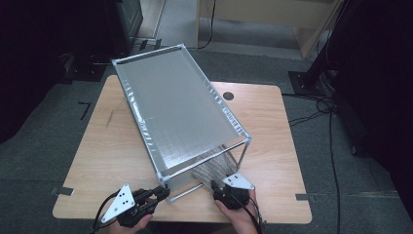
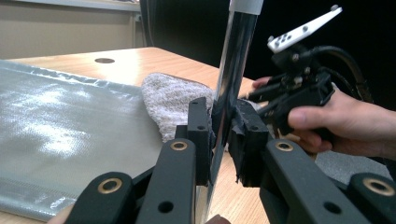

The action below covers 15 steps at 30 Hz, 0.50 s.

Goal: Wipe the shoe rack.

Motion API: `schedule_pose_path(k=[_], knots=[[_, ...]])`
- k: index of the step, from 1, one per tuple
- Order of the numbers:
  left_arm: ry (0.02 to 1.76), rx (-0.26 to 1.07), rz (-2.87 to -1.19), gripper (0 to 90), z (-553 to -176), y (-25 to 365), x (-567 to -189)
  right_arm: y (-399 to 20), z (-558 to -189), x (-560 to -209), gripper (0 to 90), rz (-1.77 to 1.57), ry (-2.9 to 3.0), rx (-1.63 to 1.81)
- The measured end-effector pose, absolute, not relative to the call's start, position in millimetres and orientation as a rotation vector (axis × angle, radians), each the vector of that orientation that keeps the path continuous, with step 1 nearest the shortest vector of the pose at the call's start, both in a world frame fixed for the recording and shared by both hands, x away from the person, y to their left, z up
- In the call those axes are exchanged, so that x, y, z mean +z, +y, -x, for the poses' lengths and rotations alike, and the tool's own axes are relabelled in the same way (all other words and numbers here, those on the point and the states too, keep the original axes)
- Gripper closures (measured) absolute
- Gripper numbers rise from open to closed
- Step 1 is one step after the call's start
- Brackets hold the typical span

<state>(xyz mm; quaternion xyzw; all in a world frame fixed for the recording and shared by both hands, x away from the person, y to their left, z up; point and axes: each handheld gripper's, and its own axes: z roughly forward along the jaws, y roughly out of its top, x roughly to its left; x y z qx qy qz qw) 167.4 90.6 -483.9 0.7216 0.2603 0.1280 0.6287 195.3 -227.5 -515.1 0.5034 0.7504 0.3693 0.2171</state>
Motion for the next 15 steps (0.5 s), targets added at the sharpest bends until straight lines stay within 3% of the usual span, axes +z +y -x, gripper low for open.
schedule_pose_path(k=[2,6,12,15], knots=[[0.598,0.293,-1.655,79.9,-167.2,90.6,-484.0,-225.5,-195.7,-516.4,60.5,-1.393,2.102,1.040],[0.598,0.293,-1.653,80.0,-167.1,90.6,-484.2,-224.4,-199.3,-513.1,68.4,-1.397,2.120,1.078],[0.574,0.286,-1.658,80.2,-165.2,88.6,-484.6,-220.4,-206.9,-500.8,68.7,-1.386,1.951,1.121],[0.568,0.284,-1.657,80.2,-163.7,87.1,-485.0,-222.3,-212.0,-499.7,60.5,-1.385,1.876,1.125]])
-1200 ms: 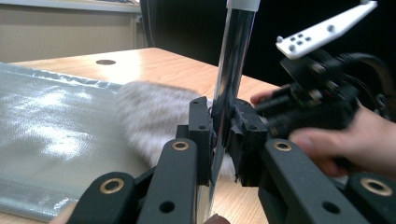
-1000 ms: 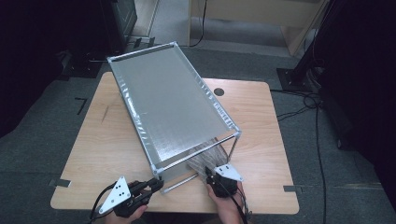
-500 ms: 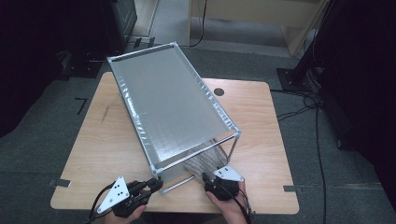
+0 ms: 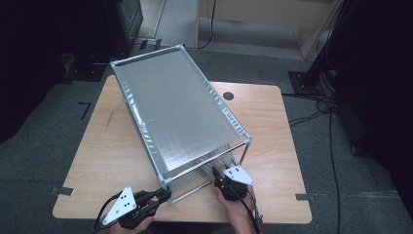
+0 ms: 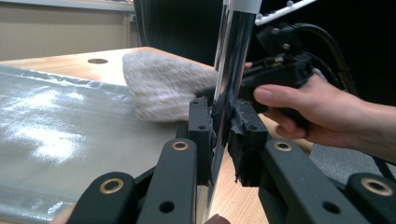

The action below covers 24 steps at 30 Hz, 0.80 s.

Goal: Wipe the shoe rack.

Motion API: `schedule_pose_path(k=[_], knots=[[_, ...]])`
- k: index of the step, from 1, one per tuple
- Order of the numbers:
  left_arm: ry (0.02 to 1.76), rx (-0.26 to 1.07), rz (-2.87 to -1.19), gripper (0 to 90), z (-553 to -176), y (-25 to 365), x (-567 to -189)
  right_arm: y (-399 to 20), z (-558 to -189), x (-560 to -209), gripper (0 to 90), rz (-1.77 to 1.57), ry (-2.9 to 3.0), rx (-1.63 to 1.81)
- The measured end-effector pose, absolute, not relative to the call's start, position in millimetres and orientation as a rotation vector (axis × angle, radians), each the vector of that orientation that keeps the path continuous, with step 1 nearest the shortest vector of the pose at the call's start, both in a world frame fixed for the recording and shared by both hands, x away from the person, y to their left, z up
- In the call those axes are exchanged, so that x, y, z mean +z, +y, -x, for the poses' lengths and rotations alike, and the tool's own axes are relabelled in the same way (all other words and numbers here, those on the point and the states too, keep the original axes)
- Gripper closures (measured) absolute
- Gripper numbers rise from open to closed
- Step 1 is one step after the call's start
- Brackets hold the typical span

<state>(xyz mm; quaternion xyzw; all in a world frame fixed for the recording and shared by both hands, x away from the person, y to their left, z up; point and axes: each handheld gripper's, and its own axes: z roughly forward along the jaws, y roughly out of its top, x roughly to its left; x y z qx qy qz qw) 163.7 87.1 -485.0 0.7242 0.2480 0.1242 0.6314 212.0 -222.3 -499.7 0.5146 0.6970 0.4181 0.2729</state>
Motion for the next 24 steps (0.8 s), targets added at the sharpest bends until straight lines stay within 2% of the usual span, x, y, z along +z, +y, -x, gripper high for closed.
schedule_pose_path(k=[1,3,5,11,13,14,15,18,24], knots=[[0.568,0.284,-1.657,80.1,-163.7,87.2,-485.0,-221.7,-213.3,-500.3,50.8,-1.358,1.863,1.127],[0.568,0.284,-1.659,80.1,-163.7,87.6,-484.9,-221.4,-214.0,-500.3,37.7,-1.320,1.888,1.132],[0.569,0.285,-1.660,80.0,-163.7,88.1,-484.6,-222.1,-210.7,-497.6,30.9,-1.305,1.898,1.143],[0.570,0.286,-1.661,80.1,-163.9,87.7,-483.9,-233.0,-209.1,-503.7,27.0,-1.396,1.985,1.091],[0.571,0.285,-1.663,80.1,-163.9,87.7,-483.8,-234.3,-210.3,-509.4,38.2,-1.431,2.028,1.053],[0.570,0.287,-1.664,80.1,-164.1,87.5,-484.2,-235.2,-210.8,-511.3,48.0,-1.435,2.040,1.051],[0.572,0.284,-1.662,80.2,-164.2,87.4,-484.2,-237.6,-210.6,-511.4,63.4,-1.447,2.056,1.131],[0.573,0.283,-1.660,80.2,-164.3,86.9,-484.6,-232.0,-212.3,-509.2,68.9,-1.426,2.051,1.138],[0.572,0.282,-1.657,80.3,-163.7,85.5,-485.1,-204.9,-213.1,-512.9,70.2,-1.387,2.022,1.168]])
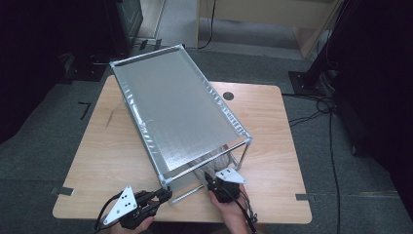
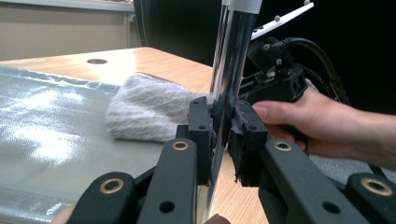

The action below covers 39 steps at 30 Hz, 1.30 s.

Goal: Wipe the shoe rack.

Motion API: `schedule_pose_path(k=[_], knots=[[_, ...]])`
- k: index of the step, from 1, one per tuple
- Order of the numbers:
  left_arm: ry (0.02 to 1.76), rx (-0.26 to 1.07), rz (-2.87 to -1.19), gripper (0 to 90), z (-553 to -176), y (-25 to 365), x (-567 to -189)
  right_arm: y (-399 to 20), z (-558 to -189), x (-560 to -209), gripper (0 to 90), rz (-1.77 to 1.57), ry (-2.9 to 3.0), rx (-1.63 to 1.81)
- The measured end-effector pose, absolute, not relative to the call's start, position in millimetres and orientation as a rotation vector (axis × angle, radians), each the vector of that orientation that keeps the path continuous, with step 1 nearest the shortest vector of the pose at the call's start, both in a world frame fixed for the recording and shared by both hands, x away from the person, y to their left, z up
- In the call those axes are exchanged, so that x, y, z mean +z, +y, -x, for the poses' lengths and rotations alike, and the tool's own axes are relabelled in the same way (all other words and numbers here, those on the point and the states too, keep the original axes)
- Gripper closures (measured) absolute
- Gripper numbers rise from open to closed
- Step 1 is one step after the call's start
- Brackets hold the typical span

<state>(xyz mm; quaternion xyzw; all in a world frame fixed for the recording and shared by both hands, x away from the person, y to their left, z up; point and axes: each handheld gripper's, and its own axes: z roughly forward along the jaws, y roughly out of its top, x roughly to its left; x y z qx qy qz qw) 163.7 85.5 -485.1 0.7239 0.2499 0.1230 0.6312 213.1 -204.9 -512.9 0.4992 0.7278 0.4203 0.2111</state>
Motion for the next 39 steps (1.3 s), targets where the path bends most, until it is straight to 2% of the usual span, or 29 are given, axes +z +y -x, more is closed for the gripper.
schedule_pose_path(k=[9,11,19,22,29,39], knots=[[0.557,0.283,-1.660,80.3,-162.0,82.5,-485.8,-147.4,-191.3,-513.9,69.2,-1.143,2.232,1.285],[0.556,0.285,-1.662,80.4,-162.0,82.5,-485.7,-145.2,-189.7,-514.2,69.2,-1.121,2.235,1.278],[0.552,0.286,-1.663,80.4,-162.2,82.7,-485.8,-182.3,-204.7,-513.8,69.2,-1.286,2.090,1.149],[0.550,0.286,-1.663,80.4,-162.3,82.7,-485.8,-214.2,-213.8,-511.7,69.1,-1.411,1.943,1.052],[0.552,0.281,-1.661,80.4,-162.9,82.2,-486.0,-237.2,-216.2,-512.5,69.0,-1.505,1.857,1.040],[0.555,0.281,-1.656,80.4,-162.9,81.5,-486.4,-170.2,-194.5,-511.5,68.6,-1.253,2.145,1.176]])
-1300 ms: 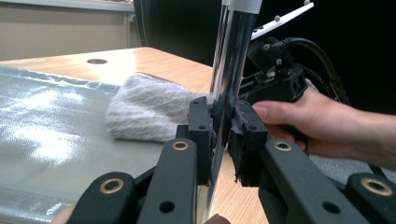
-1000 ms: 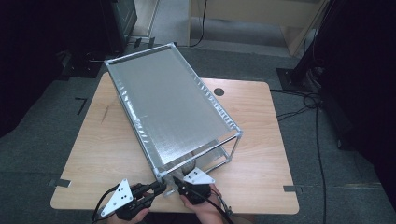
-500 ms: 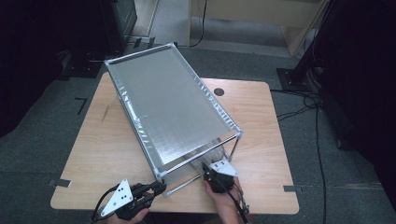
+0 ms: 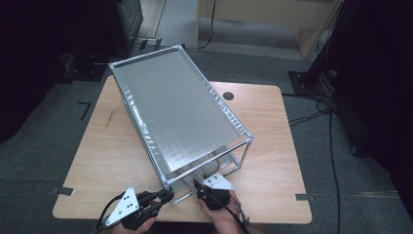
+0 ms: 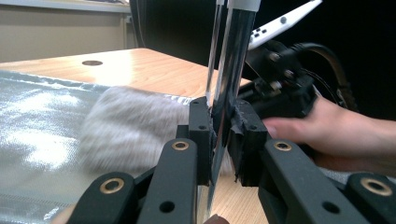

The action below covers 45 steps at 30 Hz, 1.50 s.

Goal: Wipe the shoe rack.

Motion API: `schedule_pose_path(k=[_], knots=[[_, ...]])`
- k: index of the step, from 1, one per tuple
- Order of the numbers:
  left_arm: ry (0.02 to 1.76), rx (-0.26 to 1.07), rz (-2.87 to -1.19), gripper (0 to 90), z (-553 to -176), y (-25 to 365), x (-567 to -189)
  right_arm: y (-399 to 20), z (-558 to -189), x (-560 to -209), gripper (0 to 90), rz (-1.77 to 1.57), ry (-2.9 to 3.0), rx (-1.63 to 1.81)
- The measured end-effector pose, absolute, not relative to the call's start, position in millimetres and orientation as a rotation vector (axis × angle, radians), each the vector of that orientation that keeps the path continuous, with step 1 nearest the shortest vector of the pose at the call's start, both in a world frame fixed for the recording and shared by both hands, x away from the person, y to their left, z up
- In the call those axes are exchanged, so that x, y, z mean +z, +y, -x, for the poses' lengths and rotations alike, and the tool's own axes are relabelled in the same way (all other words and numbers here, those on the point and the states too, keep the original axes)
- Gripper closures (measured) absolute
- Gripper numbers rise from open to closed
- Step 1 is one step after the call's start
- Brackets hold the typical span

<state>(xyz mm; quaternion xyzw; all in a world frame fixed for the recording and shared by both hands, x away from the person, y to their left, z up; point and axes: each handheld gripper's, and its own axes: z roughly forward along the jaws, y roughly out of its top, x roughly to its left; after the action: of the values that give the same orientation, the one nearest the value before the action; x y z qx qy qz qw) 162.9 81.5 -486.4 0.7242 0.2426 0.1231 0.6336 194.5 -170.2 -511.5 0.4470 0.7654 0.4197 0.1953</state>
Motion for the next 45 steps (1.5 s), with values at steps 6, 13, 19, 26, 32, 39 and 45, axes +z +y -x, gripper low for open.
schedule_pose_path(k=[6,13,19,26,32,39,45], knots=[[0.553,0.278,-1.656,80.4,-163.4,81.9,-486.5,-155.1,-185.7,-510.1,68.6,-1.151,2.218,1.195],[0.549,0.278,-1.658,80.4,-163.6,82.1,-486.5,-181.1,-193.5,-508.8,68.7,-1.247,2.155,1.147],[0.549,0.279,-1.661,80.4,-163.6,82.0,-486.2,-228.1,-203.2,-507.3,68.5,-1.387,2.031,1.073],[0.549,0.280,-1.660,80.5,-163.7,81.7,-486.3,-255.3,-208.6,-509.5,68.3,-1.459,1.950,1.016],[0.554,0.278,-1.659,80.4,-164.3,81.6,-486.3,-230.6,-200.3,-511.7,68.4,-1.393,2.023,1.054],[0.557,0.280,-1.657,80.5,-164.4,81.7,-486.3,-180.8,-178.6,-512.2,68.2,-1.253,2.177,1.144],[0.560,0.287,-1.658,80.5,-163.9,80.8,-486.3,-150.3,-163.4,-511.9,68.3,-1.181,2.275,1.213]])
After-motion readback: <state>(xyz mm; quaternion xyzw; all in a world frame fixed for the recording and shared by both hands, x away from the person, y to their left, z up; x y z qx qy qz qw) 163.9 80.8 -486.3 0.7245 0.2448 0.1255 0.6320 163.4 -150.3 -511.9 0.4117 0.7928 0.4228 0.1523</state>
